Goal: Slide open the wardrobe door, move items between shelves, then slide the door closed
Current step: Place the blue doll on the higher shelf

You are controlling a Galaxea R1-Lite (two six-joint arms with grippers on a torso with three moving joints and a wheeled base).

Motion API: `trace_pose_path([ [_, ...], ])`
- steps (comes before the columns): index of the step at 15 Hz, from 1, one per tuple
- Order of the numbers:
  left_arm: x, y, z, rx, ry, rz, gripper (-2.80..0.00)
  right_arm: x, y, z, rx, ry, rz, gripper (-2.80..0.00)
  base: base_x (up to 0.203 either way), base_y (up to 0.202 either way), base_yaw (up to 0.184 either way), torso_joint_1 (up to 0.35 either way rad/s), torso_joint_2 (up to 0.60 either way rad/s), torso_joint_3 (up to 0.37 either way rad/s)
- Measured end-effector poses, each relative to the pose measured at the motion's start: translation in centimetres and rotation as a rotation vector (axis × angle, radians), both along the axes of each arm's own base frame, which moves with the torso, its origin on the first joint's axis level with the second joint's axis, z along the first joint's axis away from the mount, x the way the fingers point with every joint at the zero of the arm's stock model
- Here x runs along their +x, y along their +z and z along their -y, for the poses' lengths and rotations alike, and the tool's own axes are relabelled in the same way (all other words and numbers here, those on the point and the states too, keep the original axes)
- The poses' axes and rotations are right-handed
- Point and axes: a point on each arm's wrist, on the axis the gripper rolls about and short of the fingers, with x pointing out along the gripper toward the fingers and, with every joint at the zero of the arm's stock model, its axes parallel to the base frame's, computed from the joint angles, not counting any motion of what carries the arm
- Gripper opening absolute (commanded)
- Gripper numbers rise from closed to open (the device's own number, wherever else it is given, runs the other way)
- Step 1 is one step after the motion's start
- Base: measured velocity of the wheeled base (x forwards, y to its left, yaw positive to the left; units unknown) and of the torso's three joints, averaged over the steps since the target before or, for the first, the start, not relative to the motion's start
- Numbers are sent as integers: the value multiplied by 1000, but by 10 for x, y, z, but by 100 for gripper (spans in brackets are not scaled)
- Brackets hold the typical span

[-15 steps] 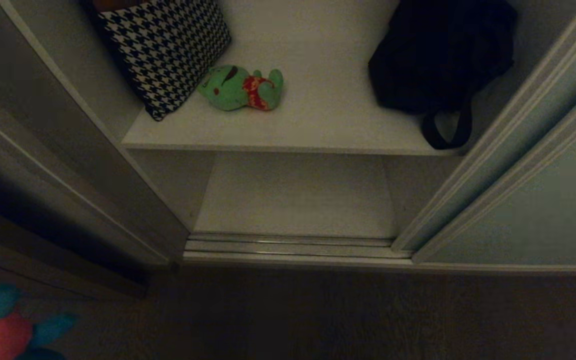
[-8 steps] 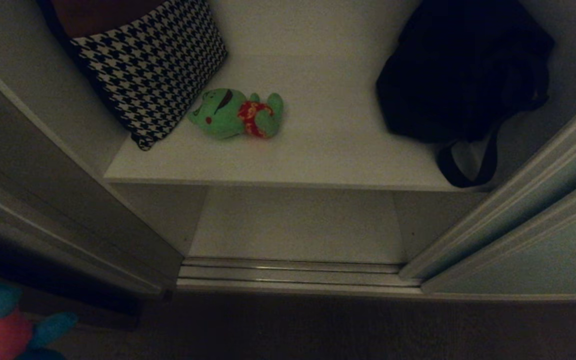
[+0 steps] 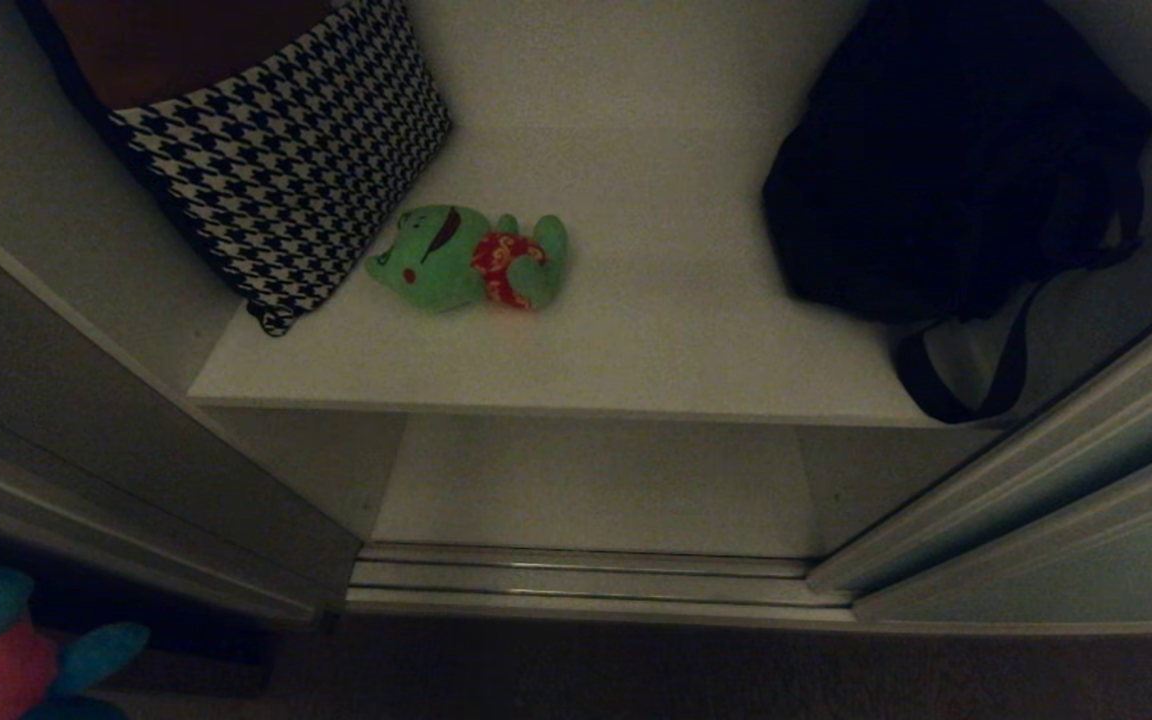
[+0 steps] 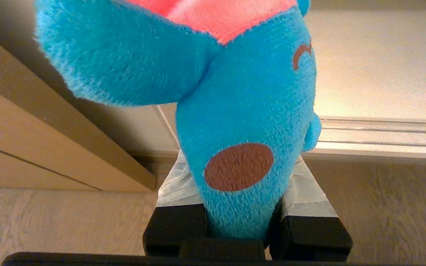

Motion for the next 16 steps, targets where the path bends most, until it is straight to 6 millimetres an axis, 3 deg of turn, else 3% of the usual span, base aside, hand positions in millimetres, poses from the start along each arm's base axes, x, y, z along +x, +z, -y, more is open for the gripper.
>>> trace_pose_path([
  [5, -2, 8, 0, -3, 4, 35, -280, 0, 0, 0, 0, 1, 0, -280, 0, 0, 0, 0, 0, 0],
  [9, -23, 73, 2, 15, -89, 175, -280, 0, 0, 0, 0, 1, 0, -280, 0, 0, 0, 0, 0, 0],
  [11, -20, 109, 3, 22, -155, 174, -280, 0, 0, 0, 0, 0, 0, -280, 0, 0, 0, 0, 0, 0],
  [13, -3, 153, 5, 25, -228, 165, -280, 0, 0, 0, 0, 0, 0, -280, 0, 0, 0, 0, 0, 0],
  [16, 50, 217, 8, 25, -369, 128, -280, 0, 0, 0, 0, 1, 0, -280, 0, 0, 0, 0, 0, 0],
])
